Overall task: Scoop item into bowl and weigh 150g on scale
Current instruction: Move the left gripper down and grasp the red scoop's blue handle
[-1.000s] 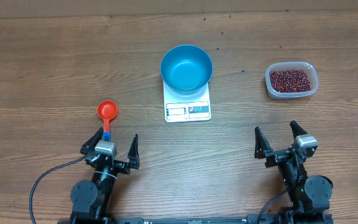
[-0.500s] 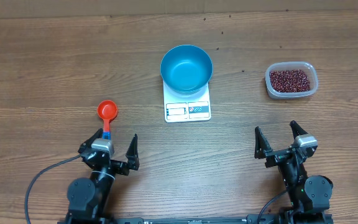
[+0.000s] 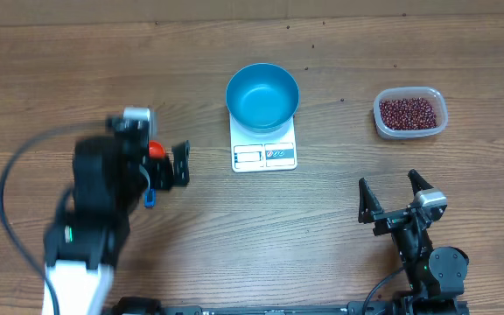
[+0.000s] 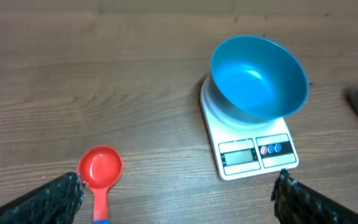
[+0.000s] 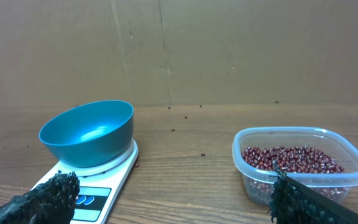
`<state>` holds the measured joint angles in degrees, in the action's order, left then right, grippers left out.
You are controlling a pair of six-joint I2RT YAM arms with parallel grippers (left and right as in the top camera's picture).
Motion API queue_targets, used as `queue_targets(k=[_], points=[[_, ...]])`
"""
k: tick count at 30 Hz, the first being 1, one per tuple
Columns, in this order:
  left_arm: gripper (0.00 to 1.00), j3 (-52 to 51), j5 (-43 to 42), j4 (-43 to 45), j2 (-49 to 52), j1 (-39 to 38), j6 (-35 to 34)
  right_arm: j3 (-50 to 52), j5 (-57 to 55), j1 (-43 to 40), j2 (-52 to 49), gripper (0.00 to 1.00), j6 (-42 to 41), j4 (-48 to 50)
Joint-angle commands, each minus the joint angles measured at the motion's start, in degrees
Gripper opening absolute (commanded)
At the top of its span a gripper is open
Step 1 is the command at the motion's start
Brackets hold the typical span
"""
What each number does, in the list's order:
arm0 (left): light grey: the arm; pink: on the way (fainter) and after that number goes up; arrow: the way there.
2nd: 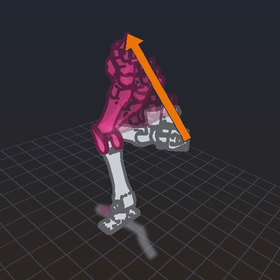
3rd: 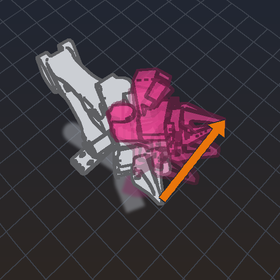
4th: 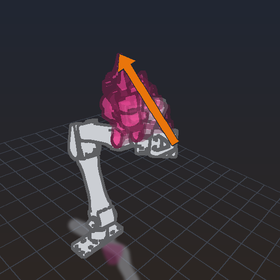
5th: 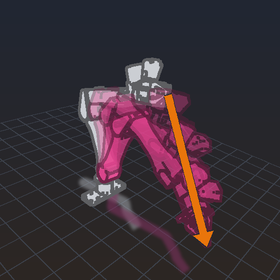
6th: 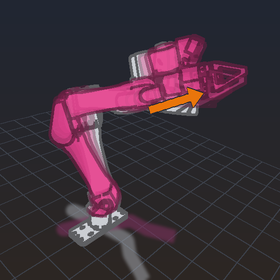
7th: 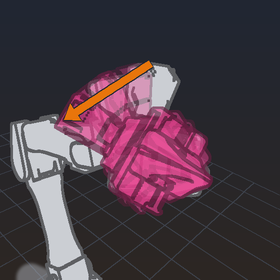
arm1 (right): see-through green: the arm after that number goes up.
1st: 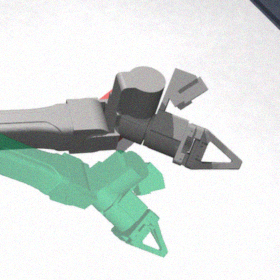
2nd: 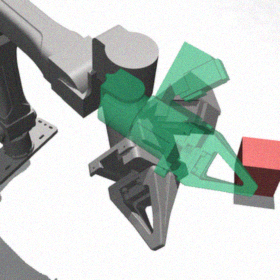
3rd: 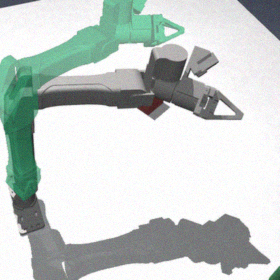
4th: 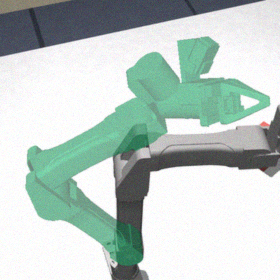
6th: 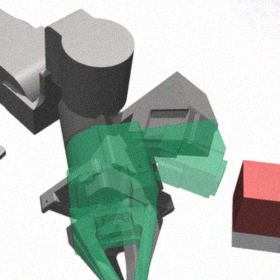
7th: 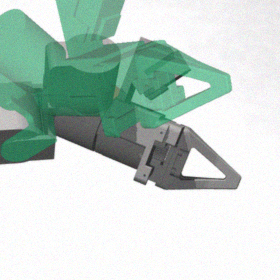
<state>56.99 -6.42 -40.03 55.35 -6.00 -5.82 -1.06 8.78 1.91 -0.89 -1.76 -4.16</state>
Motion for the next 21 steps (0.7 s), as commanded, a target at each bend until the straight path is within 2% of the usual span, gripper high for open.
queue_targets(k=[1,5,12,17,21], points=[[1.0,12.3,1.0,-6.8,12.0,2.1,1.2,0.6,0.3,0.3,0.4,1.0,-0.3,0.2],[1.0,19.1,1.6,-13.6,22.4,6.8,2.4,0.6,0.3,0.3,0.4,1.0,-0.3,0.2],[0.99,19.1,1.6,-14.6,35.1,15.2,5.3,0.6,0.3,0.3,0.4,1.0,-0.3,0.2],[0.57,19.1,0.2,-12.6,41.7,17.0,7.2,0.6,0.3,0.3,0.4,1.0,-0.3,0.2],[0.52,19.1,0.2,-9.7,45.5,16.7,7.2,0.6,0.3,0.3,0.4,1.0,-0.3,0.2]])
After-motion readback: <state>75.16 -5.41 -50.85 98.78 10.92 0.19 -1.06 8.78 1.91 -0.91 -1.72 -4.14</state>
